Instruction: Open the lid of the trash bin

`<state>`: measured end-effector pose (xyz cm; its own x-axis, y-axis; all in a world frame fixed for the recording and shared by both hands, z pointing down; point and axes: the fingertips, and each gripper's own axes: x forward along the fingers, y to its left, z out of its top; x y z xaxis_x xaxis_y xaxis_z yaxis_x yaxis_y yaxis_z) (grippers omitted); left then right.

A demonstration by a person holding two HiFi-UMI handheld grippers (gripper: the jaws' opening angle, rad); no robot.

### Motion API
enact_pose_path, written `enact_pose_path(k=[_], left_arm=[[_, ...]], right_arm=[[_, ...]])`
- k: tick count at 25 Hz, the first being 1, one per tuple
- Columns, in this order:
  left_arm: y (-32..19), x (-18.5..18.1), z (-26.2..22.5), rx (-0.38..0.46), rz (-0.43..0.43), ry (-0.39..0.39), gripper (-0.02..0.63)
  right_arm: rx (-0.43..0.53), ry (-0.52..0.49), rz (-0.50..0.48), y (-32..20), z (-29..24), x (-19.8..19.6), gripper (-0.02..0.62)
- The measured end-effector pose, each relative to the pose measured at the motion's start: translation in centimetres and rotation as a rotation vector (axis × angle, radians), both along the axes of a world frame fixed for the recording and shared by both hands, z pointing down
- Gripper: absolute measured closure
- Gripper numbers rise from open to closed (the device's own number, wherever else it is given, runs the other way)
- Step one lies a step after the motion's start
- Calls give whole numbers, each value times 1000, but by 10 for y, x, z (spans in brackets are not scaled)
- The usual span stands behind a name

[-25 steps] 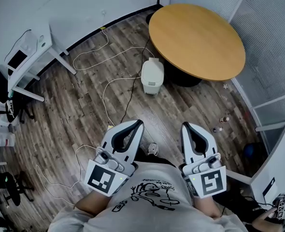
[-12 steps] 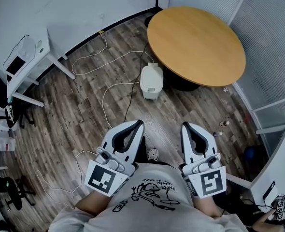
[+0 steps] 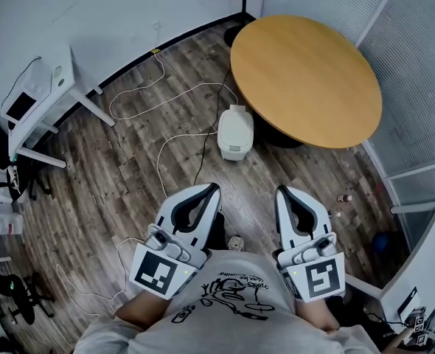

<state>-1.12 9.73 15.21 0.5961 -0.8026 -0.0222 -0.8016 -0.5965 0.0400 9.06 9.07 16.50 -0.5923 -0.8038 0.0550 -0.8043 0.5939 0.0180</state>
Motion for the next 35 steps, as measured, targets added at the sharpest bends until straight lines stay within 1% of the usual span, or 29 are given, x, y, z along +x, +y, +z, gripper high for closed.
enact_pose_path(k=[2,7,10,12,16,19,22,24,28,30,33,35], left_arm=[[-16,-7,3,-12,0,-1,586],[-59,-24,0,0,8,12,586],[-84,-39,4,-39,17,0,586],[-100,-51,7,-57,22,-8,586],[-132,-70,6,-54,30,-8,586],[-155,-81,3,-30,33,7,586],[-174,-91,6,-36,34,3,586],[-186,-95,5,-20,36,8,586],[-200,-100,12,-57,37,-4,586],[-204,-102,12,-53,34,0,586],[-211,-100,16,-65,30,0,586],[-215,-95,14,-52,28,8,586]], right_arm=[[-4,18,-10,-15,3,-7,588],[-9,21,-13,-58,2,-27,588],[-4,18,-21,-84,-4,-44,588],[-9,34,-17,-102,-3,-55,588],[-7,44,-13,-134,-4,-76,588],[-5,44,-3,-156,-4,-87,588],[-3,41,1,-175,-2,-95,588],[-5,41,4,-185,0,-98,588],[-9,38,10,-201,2,-102,588],[-9,36,9,-206,4,-103,588],[-14,37,2,-213,6,-101,588],[-4,14,-8,-218,2,-100,588]])
